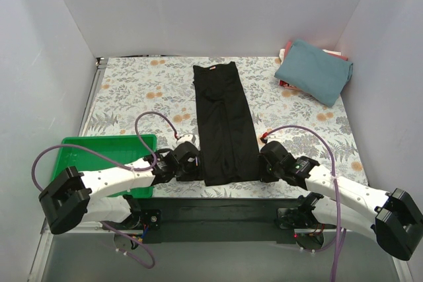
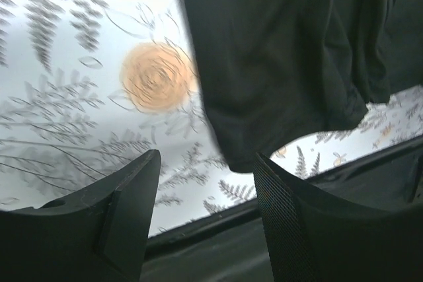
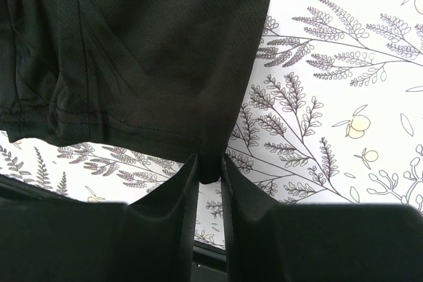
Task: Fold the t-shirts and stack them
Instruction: Fold the tshirt
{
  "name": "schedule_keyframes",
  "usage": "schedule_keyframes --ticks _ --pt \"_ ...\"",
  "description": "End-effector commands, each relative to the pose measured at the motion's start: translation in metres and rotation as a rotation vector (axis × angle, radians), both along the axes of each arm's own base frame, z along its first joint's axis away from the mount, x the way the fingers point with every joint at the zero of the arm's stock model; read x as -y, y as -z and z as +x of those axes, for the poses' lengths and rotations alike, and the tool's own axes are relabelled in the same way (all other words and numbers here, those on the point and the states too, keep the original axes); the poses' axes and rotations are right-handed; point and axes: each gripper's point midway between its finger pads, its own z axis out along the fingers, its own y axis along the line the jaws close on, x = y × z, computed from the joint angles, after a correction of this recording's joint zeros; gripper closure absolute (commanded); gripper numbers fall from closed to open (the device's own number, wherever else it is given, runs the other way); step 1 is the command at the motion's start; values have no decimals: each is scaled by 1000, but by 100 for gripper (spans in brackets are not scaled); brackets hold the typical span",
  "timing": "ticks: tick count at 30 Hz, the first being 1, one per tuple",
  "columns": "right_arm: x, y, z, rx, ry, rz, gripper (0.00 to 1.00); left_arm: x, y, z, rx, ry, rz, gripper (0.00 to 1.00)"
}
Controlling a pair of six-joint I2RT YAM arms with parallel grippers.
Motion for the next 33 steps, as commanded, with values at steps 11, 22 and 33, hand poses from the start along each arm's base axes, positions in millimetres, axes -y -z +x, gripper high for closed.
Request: schedule_keyframes --ticks 11,22,33 --pt "-4 3 0 39 -35 34 76 22 16 -30 -53 -36 36 45" --pt "-1 3 0 49 -30 38 76 24 1 -20 24 -88 36 52" --pt "-1 4 -1 44 -33 35 76 18 -4 -16 49 -126 31 53"
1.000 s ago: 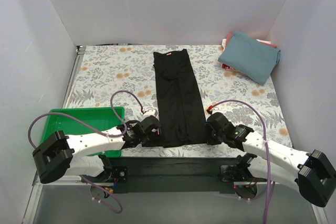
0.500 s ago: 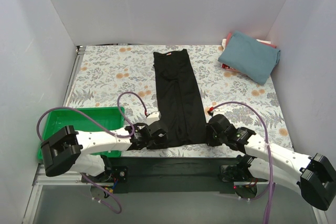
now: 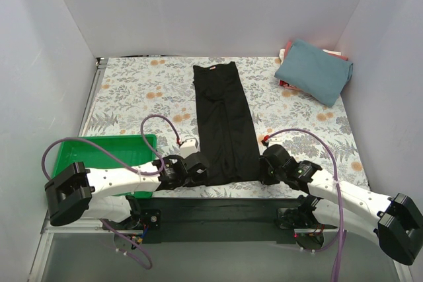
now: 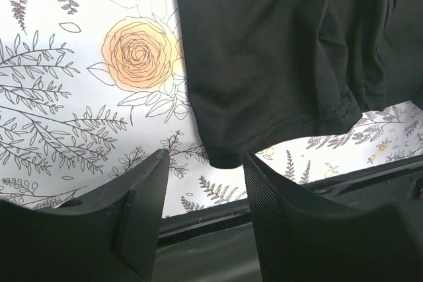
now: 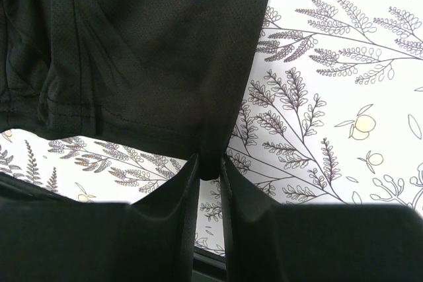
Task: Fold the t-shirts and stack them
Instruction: Fold the tshirt
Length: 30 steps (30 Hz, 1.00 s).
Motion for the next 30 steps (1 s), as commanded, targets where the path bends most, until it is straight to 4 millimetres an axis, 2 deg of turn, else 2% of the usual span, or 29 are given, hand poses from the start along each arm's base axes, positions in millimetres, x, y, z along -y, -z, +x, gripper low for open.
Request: schedule_keyframes --ticks 1,10,17,27,30 --pt "-4 -3 3 24 -13 13 76 2 -7 7 36 -29 -7 53" --pt "-4 -4 4 27 -11 18 76 4 7 5 9 0 46 54" --pt "-3 -2 3 24 -10 11 76 10 5 4 2 24 40 60" --pt "-2 -1 3 25 -8 6 76 17 18 -4 -39 54 52 65" --pt "-1 -1 3 26 -7 5 76 16 22 -6 -50 57 65 69"
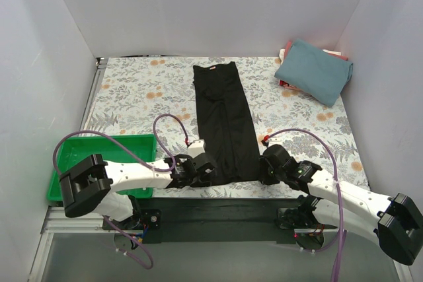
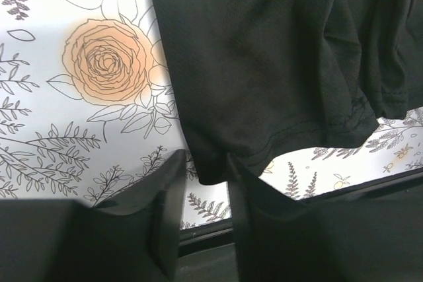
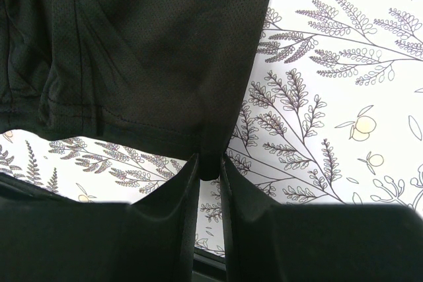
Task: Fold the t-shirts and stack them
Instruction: Fold the tshirt
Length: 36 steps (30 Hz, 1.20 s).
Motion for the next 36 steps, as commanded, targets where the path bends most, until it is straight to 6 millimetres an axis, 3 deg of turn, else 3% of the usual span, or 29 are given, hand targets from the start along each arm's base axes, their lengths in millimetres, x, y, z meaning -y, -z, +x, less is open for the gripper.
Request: schedule_keyframes --ticks 1,7,12,17,25,30,36 --pt "0 0 2 20 -5 -2 76 1 5 -6 -25 18 18 73" --pt "0 1 1 18 -5 -1 76 -1 5 -8 -30 16 25 84" --pt "-1 -1 3 25 -4 1 76 -5 6 -7 -25 -1 35 100" --pt "-2 -7 6 44 -1 15 84 -10 2 1 21 -52 26 100" --pt "-8 -24 14 86 12 58 98 -2 -31 20 149 -99 -120 100" --pt "-11 -39 25 137 35 72 99 10 -43 31 214 -100 -176 100" --pt "-17 -61 45 221 66 87 99 8 -59 50 333 -127 -202 100"
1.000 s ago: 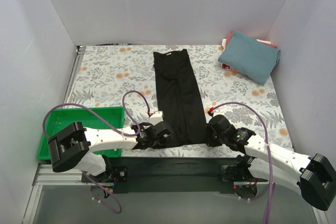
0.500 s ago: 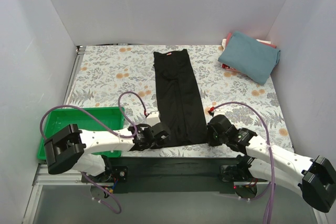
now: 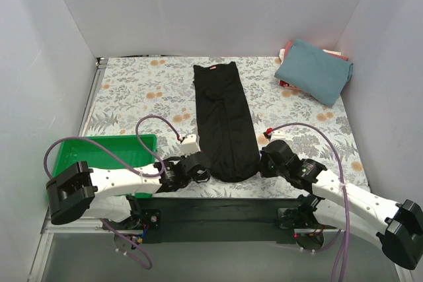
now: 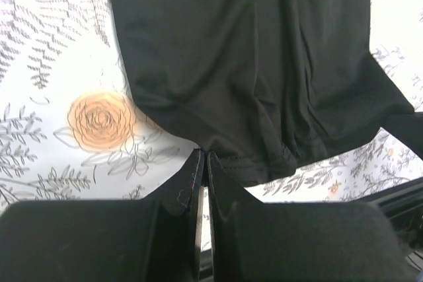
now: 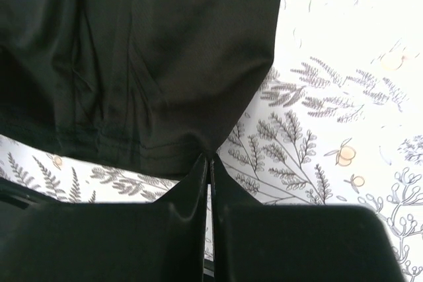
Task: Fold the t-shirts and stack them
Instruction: Fold the tshirt
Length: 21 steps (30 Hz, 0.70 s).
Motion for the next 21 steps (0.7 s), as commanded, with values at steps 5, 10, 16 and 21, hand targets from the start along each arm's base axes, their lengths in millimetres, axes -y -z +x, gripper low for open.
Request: schedule_keyframes --ticks 5,10,16,21 --pt "-22 -49 47 193 39 46 99 -8 -32 35 208 -65 -50 100" --pt "-32 -63 71 260 68 37 99 -4 -52 57 308 -60 -131 100" --pt "-41 -75 101 335 108 2 99 -4 -62 80 390 -37 -158 100" --pt "-42 -78 133 389 145 -33 99 -9 -72 110 466 -40 -184 100"
